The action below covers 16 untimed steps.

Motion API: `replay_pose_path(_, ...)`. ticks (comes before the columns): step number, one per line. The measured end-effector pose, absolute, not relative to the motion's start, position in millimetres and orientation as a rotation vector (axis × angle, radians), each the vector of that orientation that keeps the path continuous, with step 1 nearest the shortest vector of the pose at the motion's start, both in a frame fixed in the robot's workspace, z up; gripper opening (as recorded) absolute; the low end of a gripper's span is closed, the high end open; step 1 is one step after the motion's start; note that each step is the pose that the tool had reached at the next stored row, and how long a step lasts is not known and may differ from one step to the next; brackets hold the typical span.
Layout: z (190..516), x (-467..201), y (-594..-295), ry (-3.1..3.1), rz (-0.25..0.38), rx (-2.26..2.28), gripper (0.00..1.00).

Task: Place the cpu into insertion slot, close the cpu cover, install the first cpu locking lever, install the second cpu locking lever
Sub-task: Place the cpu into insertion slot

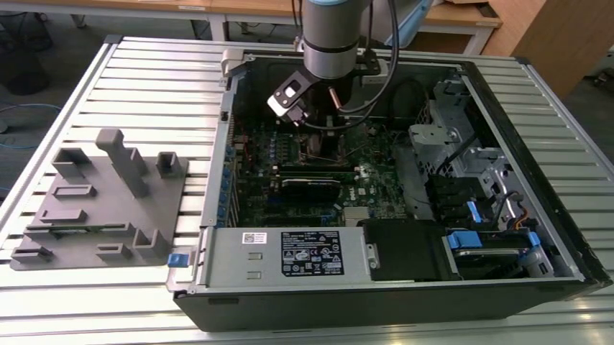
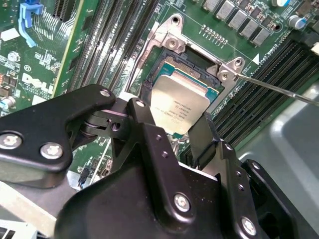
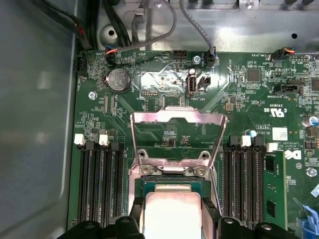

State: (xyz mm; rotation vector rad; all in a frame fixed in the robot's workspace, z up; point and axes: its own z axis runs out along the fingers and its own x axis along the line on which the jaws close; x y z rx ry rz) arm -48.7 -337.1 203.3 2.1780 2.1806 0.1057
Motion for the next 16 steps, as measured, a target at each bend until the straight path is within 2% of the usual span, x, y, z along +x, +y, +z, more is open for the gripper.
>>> replay_pose_path(16,199.2,-50.3,-337.0,2.178,0.100,2.175,0.54)
